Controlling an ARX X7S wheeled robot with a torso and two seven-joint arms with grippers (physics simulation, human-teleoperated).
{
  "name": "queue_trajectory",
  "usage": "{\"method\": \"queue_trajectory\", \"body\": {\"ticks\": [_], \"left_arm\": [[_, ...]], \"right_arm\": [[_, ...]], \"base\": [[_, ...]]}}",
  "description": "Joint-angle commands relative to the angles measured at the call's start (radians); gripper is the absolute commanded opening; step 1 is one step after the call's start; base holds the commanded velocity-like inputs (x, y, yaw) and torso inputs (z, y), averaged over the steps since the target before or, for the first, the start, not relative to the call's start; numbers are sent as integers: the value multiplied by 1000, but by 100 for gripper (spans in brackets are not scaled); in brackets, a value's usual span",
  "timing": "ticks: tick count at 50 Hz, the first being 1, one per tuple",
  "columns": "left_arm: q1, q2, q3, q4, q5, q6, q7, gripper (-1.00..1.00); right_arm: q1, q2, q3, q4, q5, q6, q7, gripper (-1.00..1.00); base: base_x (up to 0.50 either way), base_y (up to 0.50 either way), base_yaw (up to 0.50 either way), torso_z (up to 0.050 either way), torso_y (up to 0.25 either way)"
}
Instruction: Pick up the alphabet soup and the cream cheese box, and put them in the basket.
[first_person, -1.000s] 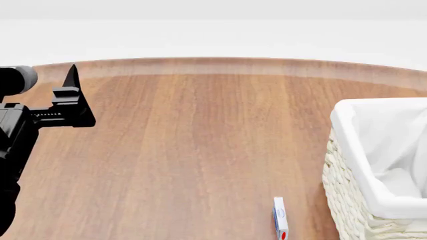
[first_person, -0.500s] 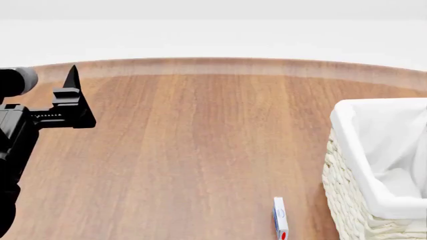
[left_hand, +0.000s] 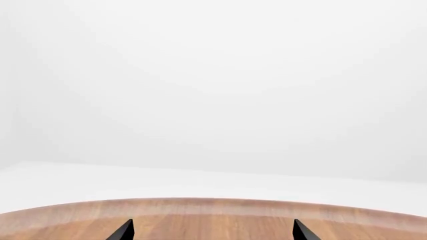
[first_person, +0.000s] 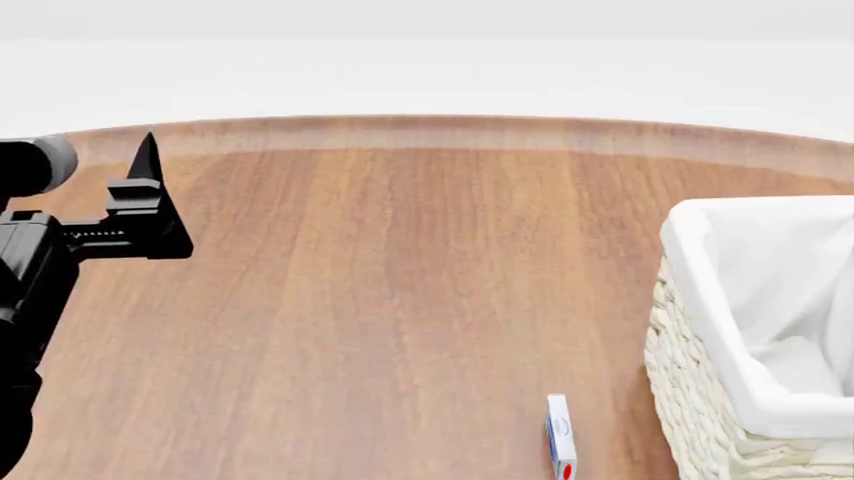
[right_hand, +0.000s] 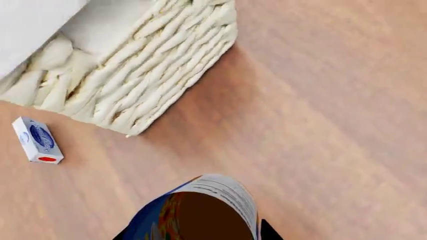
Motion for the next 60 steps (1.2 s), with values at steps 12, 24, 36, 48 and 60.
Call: {"method": "queue_trajectory", "body": {"ticks": [12,24,36,48,60], "left_arm": [[-6,-8,2,0,-7,0,-9,100],[-12,-7,8,8,-14,-7,-15,100],[-8,-9,15,-3,-13,4,-15,100],[-4,-11,20,-6,-15,10,-17,100],[-5,-11,26,-13,-16,15,-18,100]], "right_arm": [[451,262,-279,-29,285,-88,270,-100],[605,335,-378,-33,357,-127,321,-100],[840,356,-532,4,368,-134,317,-100],[1039,341,-638,53,304,-97,283,-100],[973,238,-668,113,-198,-97,-158,-100]], "base": [[0,0,0,0,0],[0,0,0,0,1],[0,0,0,0,0],[0,0,0,0,1],[0,0,0,0,0]]}}
